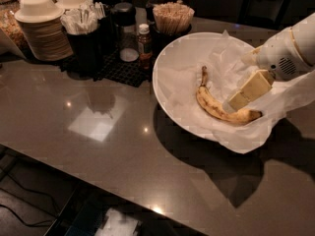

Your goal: Pick banana from white bowl

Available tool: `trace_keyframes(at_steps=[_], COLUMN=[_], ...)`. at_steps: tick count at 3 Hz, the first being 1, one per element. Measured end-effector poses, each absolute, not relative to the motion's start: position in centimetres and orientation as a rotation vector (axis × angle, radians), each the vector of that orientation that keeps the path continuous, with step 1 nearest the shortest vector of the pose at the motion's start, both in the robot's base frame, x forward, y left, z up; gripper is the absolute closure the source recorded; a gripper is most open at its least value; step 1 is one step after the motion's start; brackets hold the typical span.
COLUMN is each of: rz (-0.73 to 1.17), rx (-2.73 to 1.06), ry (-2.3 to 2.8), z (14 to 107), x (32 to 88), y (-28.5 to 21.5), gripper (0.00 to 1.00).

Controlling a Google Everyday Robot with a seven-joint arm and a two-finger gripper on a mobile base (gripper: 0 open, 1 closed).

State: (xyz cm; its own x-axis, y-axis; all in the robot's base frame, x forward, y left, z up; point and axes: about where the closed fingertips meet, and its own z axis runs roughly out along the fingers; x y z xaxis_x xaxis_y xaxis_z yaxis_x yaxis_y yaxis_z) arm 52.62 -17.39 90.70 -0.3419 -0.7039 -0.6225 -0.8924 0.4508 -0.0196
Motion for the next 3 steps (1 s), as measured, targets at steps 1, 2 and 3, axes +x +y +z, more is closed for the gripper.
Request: trace_keyframes(at_steps=[1, 2, 3], rz=[0.441, 0.436, 0.428], rx=[-1.33, -1.338, -1.357], ry=[2.145, 2.173, 2.254], z=[90.7, 89.9, 87.6], x=[52.6, 52.8, 52.7], y=[-17.4, -17.2, -17.1], gripper=[0.17, 0.41, 0.4])
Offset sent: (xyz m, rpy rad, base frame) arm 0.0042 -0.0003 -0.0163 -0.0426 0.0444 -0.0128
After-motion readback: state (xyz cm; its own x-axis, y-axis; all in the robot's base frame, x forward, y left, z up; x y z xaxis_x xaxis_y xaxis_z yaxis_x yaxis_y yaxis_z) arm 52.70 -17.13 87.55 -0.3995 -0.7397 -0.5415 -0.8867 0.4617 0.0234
